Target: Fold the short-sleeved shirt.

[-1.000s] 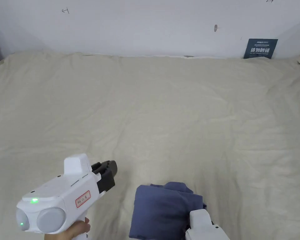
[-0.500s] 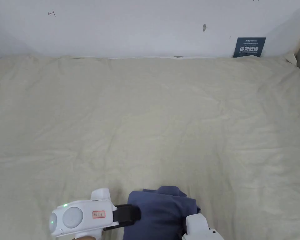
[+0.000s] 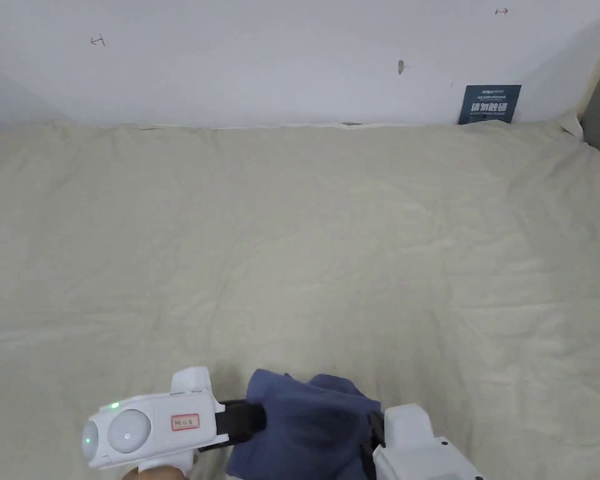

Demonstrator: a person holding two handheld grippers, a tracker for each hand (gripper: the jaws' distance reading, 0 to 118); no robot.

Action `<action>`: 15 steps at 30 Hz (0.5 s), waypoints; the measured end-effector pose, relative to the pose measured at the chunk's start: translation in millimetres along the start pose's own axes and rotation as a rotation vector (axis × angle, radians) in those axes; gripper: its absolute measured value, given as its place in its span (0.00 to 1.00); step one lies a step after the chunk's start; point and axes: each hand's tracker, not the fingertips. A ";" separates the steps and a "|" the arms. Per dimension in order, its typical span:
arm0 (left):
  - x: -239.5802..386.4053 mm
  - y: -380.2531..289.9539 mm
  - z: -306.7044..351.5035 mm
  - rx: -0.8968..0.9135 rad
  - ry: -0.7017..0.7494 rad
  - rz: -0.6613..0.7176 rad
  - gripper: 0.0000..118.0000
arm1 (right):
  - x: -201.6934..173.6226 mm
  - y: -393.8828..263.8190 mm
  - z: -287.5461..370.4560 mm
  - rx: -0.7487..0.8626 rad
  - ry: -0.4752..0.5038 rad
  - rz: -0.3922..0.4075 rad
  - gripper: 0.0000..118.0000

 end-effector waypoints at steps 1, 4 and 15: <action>-6.3 6.8 9.2 0.015 0.041 -0.036 0.13 | -0.4 8.6 2.9 0.020 -0.002 0.004 0.01; -43.3 32.3 47.0 0.056 0.160 -0.079 0.13 | -2.6 32.7 9.0 0.077 -0.017 0.012 0.01; -221.8 108.5 188.4 0.173 0.706 -0.028 0.13 | -22.8 69.3 -10.5 0.114 -0.041 0.030 0.01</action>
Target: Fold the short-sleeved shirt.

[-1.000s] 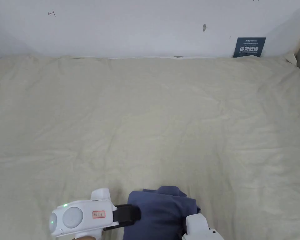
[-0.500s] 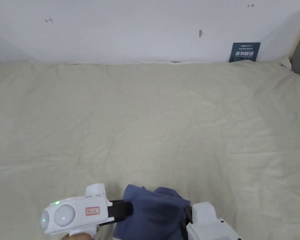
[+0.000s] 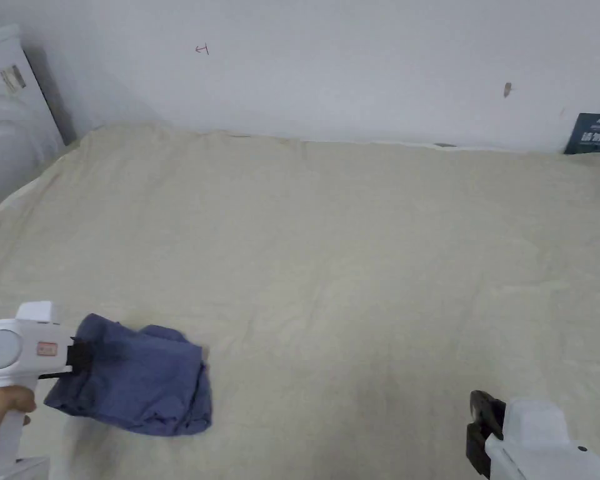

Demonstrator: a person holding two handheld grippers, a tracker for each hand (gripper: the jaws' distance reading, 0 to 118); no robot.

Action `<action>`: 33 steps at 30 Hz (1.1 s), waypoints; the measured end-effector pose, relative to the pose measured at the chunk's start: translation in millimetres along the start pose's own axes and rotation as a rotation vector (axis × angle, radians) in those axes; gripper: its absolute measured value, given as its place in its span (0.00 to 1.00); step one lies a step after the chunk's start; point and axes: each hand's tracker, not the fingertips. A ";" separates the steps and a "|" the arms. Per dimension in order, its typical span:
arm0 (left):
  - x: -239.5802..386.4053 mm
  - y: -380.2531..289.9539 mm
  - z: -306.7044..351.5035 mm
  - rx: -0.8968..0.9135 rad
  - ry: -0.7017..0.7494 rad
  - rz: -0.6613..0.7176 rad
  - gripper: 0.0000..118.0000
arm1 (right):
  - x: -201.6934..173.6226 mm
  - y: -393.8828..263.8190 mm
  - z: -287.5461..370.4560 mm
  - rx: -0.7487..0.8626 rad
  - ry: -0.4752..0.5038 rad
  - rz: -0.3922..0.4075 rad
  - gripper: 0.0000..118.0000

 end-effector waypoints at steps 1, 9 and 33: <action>-16.0 3.4 -5.3 -0.004 0.054 0.008 0.13 | -3.5 1.6 -4.6 -0.005 -0.004 0.001 0.01; -39.9 3.3 -25.8 -0.018 0.067 0.020 0.16 | -13.7 9.2 -23.9 -0.031 -0.005 0.001 0.01; 193.6 7.5 226.6 0.816 -0.137 -0.071 0.88 | 47.0 112.0 124.2 0.397 -0.144 0.001 0.02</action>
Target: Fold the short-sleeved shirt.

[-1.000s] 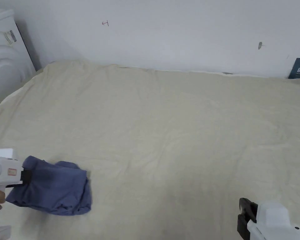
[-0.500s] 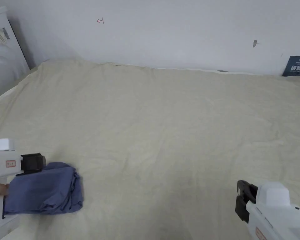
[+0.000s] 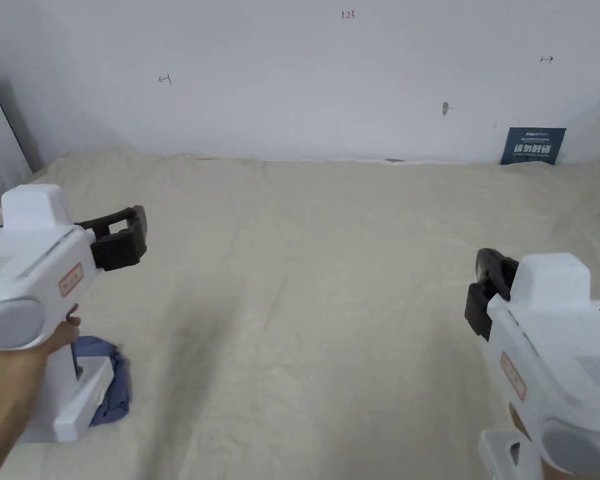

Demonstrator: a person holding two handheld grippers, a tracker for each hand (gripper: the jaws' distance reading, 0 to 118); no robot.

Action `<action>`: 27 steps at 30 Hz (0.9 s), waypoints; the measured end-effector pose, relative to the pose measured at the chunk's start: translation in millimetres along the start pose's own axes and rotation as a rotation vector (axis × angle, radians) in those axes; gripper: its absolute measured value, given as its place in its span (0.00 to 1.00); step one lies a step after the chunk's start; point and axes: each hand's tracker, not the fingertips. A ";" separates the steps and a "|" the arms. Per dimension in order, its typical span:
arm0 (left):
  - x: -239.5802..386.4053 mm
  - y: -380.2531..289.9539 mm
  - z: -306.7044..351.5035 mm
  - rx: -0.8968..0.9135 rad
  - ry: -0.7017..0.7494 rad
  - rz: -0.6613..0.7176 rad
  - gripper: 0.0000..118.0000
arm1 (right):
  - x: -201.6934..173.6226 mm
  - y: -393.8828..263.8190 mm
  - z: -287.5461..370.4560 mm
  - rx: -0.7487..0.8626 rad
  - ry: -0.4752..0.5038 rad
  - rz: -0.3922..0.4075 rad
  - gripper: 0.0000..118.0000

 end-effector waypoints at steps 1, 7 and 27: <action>13.5 2.5 6.3 0.034 -0.006 0.000 0.88 | 4.9 4.2 4.2 0.015 -0.008 0.000 0.02; 79.6 -3.6 30.2 0.190 -0.028 0.004 0.86 | 29.9 19.0 27.2 0.093 -0.059 0.030 0.02; 127.3 -38.4 41.7 0.176 -0.102 0.075 0.00 | 52.3 21.7 47.4 0.140 -0.104 0.039 0.02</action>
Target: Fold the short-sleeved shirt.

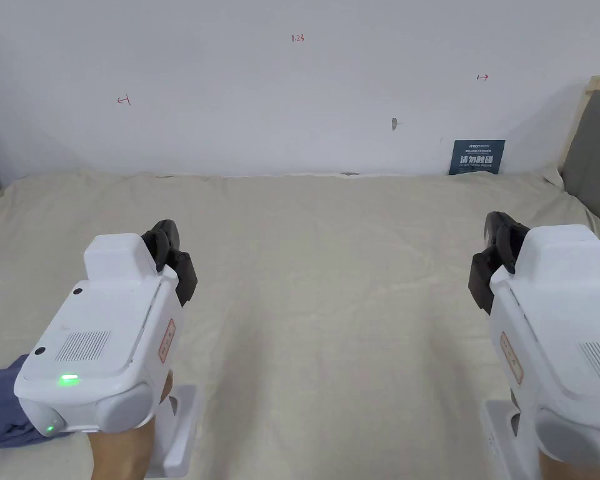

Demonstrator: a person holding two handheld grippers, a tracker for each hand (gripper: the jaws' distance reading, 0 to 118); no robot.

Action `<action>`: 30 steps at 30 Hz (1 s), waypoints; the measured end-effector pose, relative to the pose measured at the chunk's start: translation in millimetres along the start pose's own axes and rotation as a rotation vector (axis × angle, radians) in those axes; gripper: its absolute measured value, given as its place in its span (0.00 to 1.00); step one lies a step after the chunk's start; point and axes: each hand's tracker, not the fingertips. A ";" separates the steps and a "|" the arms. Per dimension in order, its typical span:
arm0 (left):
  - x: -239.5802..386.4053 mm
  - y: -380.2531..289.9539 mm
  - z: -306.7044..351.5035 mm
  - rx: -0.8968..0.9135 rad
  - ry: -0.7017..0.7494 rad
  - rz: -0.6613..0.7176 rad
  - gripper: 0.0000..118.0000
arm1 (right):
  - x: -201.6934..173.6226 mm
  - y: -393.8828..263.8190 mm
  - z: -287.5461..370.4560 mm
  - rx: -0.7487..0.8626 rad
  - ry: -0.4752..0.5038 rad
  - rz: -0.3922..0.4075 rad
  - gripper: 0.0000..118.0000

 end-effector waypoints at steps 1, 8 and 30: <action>-0.2 -0.5 -0.2 -0.003 -0.002 -0.005 0.00 | -0.4 -0.1 0.2 0.001 -0.001 0.001 0.02; 2.3 -2.7 -0.5 -0.016 -0.016 -0.006 0.00 | -1.2 0.0 0.8 0.000 -0.003 0.002 0.02; 7.6 -1.4 1.1 -0.009 -0.040 -0.026 0.00 | 0.1 2.3 4.9 0.007 -0.009 0.006 0.02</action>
